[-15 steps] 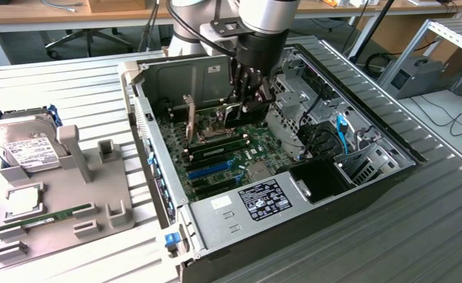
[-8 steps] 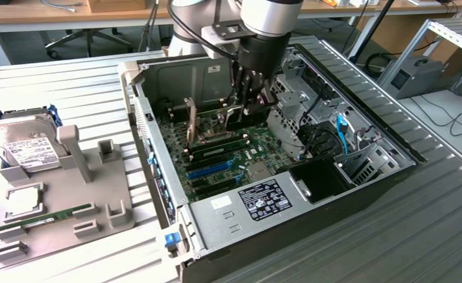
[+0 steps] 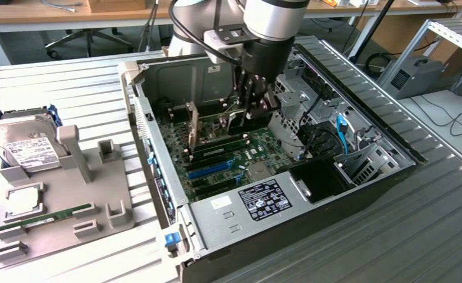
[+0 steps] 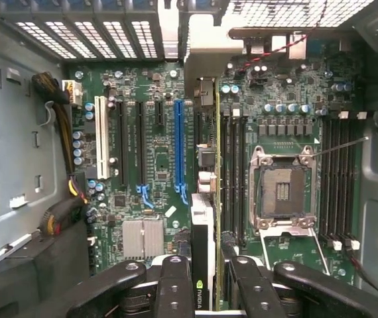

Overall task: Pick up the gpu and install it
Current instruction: 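Insert the gpu into the slot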

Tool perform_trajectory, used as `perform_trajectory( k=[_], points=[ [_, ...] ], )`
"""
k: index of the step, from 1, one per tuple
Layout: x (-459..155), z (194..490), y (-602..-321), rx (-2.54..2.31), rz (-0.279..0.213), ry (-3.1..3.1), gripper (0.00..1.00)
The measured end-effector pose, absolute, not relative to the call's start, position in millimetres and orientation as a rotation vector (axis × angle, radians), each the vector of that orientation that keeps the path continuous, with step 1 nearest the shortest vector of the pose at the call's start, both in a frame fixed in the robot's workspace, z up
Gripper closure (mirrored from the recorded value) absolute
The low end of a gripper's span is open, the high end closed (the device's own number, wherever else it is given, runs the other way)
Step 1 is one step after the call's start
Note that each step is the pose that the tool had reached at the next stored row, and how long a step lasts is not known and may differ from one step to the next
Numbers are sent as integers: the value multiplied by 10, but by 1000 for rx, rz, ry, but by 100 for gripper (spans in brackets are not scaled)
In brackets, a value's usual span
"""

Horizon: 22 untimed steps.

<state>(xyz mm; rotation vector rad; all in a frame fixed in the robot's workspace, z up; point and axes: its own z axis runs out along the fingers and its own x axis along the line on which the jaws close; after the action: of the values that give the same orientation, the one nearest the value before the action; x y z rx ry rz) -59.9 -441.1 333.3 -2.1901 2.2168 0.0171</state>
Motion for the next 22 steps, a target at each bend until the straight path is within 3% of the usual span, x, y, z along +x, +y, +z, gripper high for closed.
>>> perform_trajectory(
  k=[22],
  points=[
    [-612, 3202, -4486, -2190, 17, 2217, 73]
  ],
)
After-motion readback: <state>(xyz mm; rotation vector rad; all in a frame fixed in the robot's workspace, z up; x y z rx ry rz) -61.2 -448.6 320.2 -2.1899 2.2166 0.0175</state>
